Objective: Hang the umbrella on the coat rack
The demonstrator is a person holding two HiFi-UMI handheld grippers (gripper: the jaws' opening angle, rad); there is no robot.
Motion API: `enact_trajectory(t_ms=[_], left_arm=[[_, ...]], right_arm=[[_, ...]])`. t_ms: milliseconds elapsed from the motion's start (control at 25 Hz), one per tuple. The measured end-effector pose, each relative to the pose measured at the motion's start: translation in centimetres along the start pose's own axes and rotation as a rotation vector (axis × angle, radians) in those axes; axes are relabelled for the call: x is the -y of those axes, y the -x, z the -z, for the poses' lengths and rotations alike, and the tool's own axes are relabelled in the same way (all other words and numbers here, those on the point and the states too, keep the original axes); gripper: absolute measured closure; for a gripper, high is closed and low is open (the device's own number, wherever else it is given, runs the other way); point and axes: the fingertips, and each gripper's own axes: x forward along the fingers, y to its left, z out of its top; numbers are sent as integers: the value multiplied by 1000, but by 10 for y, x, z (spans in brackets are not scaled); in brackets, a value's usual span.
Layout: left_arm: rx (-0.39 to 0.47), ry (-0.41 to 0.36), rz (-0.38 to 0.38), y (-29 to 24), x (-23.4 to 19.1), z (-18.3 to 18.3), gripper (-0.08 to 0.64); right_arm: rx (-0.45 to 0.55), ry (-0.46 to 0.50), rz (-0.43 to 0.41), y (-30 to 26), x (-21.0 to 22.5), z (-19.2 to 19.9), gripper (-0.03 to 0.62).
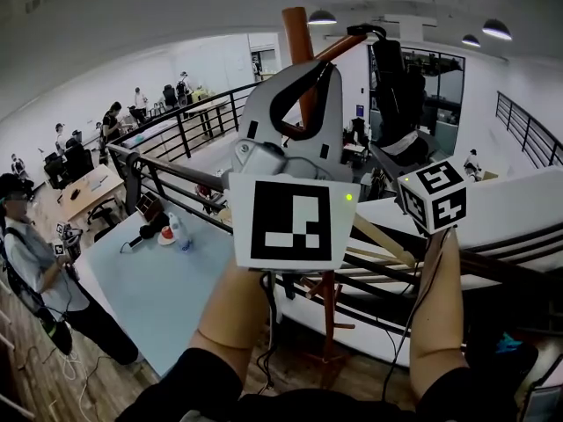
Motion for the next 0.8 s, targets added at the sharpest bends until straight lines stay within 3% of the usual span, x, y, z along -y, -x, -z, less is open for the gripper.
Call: enact_trajectory(t_ms=[800], left_arm=[[17,59,21,10,4,3,546]], right_arm=[[-97,-40,-66,10,-15,29,365]])
